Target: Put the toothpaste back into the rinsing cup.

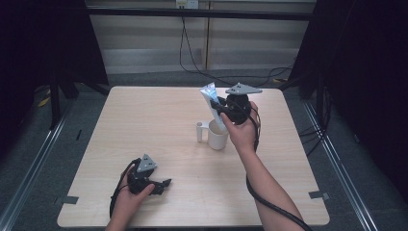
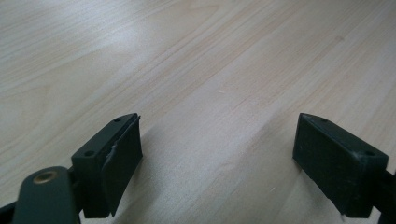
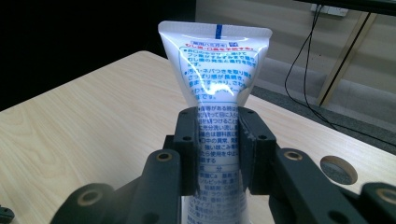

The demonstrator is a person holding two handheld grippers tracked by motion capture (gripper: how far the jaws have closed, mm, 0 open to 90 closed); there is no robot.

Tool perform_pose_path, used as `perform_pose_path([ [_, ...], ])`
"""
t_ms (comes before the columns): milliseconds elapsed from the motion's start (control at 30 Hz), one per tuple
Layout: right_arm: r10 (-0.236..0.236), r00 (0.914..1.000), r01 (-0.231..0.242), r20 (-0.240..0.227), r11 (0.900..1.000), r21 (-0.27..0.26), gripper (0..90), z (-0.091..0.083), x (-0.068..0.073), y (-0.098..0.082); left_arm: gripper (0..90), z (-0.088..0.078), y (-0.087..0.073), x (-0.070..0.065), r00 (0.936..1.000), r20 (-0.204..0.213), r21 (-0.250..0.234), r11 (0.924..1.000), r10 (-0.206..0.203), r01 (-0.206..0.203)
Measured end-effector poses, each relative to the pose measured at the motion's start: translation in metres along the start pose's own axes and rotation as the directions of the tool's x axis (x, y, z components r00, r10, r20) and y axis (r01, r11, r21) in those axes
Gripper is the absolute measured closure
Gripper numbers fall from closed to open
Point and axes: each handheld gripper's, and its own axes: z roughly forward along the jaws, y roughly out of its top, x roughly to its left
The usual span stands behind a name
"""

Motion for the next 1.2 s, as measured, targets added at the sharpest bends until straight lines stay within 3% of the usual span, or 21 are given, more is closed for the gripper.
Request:
perform_pose_path([
  [300,0.026,0.9997,-0.026,-0.005,1.0,-0.003,71.4,0.007,-0.003,-0.008,15.3,0.0,0.0,0.0,1.0,-0.001,-0.002,1.0,-0.001,0.001],
  [1200,0.043,0.999,-0.043,0.01,0.999,0.011,70.6,0.018,-0.008,-0.03,15.3,0.0,0.0,0.0,1.0,-0.001,-0.001,1.0,0.0,0.0],
])
